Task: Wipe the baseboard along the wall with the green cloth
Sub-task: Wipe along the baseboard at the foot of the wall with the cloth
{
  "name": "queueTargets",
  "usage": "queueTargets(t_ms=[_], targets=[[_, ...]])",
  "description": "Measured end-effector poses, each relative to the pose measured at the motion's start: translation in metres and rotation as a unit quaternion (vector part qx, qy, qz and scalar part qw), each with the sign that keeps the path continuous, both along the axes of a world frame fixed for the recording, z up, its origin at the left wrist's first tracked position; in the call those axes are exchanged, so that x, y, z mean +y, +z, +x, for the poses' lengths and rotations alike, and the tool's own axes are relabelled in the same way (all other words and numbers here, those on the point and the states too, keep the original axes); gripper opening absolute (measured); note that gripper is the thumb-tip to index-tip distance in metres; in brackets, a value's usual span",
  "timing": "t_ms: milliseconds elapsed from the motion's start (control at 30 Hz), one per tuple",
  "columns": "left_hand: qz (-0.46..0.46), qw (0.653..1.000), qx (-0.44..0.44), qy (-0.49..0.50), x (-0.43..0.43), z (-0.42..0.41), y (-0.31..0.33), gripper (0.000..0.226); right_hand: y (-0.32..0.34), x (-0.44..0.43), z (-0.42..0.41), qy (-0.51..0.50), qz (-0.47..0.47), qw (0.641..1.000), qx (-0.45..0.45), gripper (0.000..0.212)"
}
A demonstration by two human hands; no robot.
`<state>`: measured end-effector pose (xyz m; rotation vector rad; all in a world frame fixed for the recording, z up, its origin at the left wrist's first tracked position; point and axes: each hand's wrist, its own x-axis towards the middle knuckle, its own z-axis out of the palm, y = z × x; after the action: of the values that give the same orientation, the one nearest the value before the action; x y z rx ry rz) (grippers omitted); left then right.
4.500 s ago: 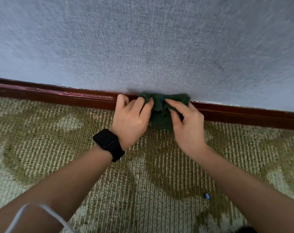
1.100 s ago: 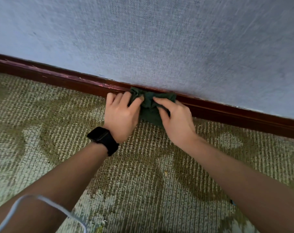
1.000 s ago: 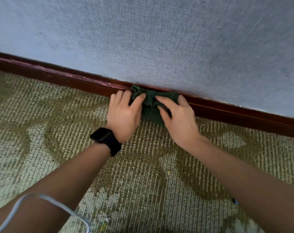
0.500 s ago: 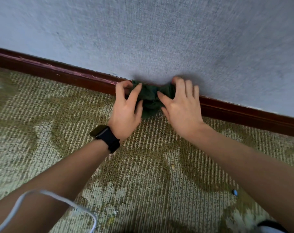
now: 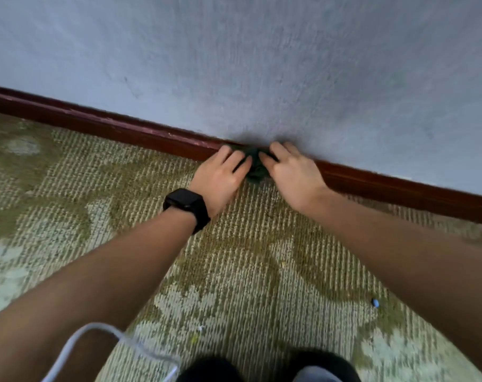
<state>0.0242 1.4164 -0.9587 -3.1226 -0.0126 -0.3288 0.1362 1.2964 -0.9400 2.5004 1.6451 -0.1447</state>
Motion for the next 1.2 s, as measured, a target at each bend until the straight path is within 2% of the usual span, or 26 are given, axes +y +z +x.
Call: queueTargets(t_ms=[133,233,333,467,667,700,767,800,933,1200], targets=[[0.089,0.994,-0.053,-0.024,0.005,0.007,-0.007,0.015,-0.018,-0.007,0.004,0.017,0.050,0.998,0.024,0.049],[0.144,0.986,-0.063,-0.053,0.007,0.009,0.000,0.023,-0.020,-0.010,0.004,0.020,0.065,0.997,0.047,0.048],[0.123,0.992,-0.025,-0.020,0.002,0.009,0.009,0.013,-0.015,-0.009,0.006,0.036,0.064,0.996,0.052,0.047],[0.080,0.996,0.016,0.032,-0.007,0.013,0.017,0.015,-0.010,-0.007,0.008,0.039,0.060,0.996,0.057,0.044],[0.097,0.994,0.003,0.046,-0.008,0.010,0.002,0.011,-0.021,-0.010,0.002,0.024,0.093,0.995,0.035,0.042],[0.101,0.994,-0.001,0.036,-0.006,0.009,-0.001,0.014,-0.023,-0.010,-0.001,0.019,0.097,0.995,0.032,0.043],[0.112,0.993,-0.003,0.024,-0.002,0.008,-0.004,0.037,-0.025,-0.008,-0.005,0.005,0.107,0.994,0.031,0.042],[0.120,0.993,0.003,0.017,0.000,0.007,-0.003,0.042,-0.025,-0.006,-0.007,-0.002,0.110,0.993,0.031,0.042],[0.165,0.985,0.005,-0.040,0.006,0.004,-0.012,0.020,-0.028,-0.003,-0.015,-0.048,0.119,0.991,0.031,0.043],[0.144,0.987,-0.037,-0.058,0.016,-0.001,-0.015,0.041,-0.042,0.006,-0.029,-0.114,0.209,0.971,0.026,0.044]])
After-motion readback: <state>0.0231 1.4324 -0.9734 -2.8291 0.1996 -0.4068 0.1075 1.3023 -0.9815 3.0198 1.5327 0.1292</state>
